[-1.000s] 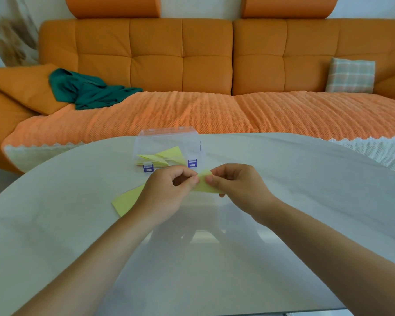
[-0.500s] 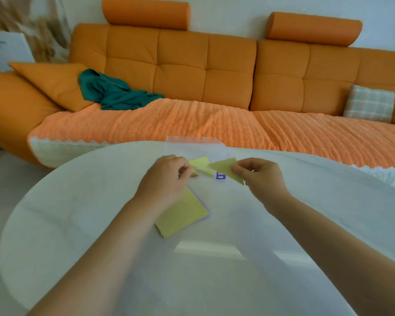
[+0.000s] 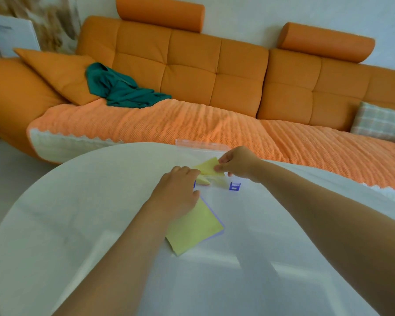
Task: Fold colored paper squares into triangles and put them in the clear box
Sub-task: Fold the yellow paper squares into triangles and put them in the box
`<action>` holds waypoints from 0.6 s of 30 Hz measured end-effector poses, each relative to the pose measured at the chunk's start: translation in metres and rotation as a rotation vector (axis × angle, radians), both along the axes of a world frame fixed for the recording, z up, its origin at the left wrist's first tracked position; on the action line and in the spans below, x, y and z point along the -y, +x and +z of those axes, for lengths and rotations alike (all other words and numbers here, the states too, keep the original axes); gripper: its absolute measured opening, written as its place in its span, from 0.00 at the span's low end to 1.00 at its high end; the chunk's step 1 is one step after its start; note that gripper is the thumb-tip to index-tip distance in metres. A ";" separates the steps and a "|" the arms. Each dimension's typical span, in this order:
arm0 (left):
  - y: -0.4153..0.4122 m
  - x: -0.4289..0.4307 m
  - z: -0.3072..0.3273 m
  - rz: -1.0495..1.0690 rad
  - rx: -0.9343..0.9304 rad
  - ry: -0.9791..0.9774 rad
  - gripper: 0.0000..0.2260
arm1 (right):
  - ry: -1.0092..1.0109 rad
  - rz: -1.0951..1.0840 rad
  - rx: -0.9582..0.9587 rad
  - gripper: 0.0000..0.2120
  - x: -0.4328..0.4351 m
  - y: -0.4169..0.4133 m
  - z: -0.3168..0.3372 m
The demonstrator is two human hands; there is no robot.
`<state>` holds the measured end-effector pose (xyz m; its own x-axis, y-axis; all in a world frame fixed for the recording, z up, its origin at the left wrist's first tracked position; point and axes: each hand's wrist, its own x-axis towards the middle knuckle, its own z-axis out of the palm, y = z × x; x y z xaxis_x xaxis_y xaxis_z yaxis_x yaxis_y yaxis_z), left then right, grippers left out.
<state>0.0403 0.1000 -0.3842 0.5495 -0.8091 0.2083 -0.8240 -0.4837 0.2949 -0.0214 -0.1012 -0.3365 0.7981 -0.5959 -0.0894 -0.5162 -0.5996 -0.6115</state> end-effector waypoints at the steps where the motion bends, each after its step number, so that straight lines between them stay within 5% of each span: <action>1: 0.000 0.001 0.000 -0.001 0.005 0.010 0.22 | -0.007 0.004 -0.013 0.14 0.002 0.001 -0.001; 8: -0.003 0.006 -0.002 0.013 0.039 0.053 0.22 | -0.119 0.042 -0.114 0.10 0.007 0.009 -0.002; 13: -0.004 0.006 -0.002 0.012 0.027 0.044 0.22 | -0.441 0.083 -0.361 0.21 0.001 0.011 0.002; 18: -0.004 0.007 -0.003 0.016 -0.006 0.022 0.22 | -0.577 -0.013 -0.306 0.17 -0.006 0.009 0.007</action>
<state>0.0360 0.0926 -0.3872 0.5633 -0.8047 0.1873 -0.8145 -0.5027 0.2895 -0.0128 -0.0950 -0.3297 0.7799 -0.6254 0.0257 -0.6251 -0.7803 -0.0179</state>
